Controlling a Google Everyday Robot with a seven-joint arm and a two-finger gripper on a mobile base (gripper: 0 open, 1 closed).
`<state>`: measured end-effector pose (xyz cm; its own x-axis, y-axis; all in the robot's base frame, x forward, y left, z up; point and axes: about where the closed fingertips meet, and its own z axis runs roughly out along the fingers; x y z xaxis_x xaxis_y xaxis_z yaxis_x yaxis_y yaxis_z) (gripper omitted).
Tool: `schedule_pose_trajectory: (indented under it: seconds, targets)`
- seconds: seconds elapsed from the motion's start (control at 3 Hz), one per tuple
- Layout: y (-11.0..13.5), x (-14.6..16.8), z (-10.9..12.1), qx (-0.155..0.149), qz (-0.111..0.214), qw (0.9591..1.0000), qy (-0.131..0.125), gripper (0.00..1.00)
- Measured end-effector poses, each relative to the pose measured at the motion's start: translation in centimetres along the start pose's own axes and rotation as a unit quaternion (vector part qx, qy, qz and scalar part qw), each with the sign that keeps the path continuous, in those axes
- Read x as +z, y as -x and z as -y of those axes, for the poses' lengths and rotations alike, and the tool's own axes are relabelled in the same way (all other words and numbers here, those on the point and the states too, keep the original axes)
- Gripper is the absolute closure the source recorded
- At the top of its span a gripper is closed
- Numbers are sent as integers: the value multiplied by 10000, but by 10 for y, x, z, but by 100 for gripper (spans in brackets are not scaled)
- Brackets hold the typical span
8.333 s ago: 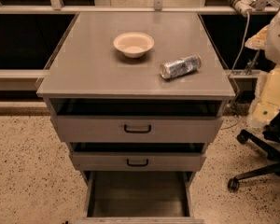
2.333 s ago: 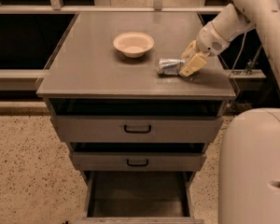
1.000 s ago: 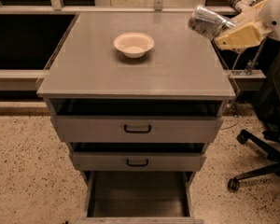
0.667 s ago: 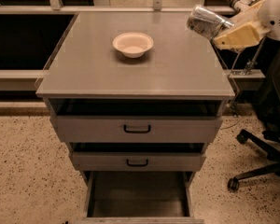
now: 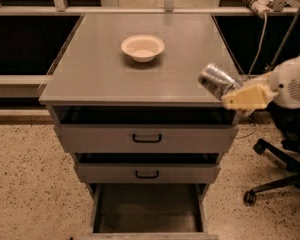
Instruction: Place redbull can into bottom drawer
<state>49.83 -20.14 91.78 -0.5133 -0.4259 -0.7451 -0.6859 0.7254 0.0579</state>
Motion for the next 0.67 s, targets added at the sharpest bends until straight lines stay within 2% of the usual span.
schedule_pose_trajectory:
  seconds: [0.33,0.67]
  targets:
    - [-68,28,-25,900,-207,9953,295,100]
    - [-68,28,-25,900,-207,9953,295,100]
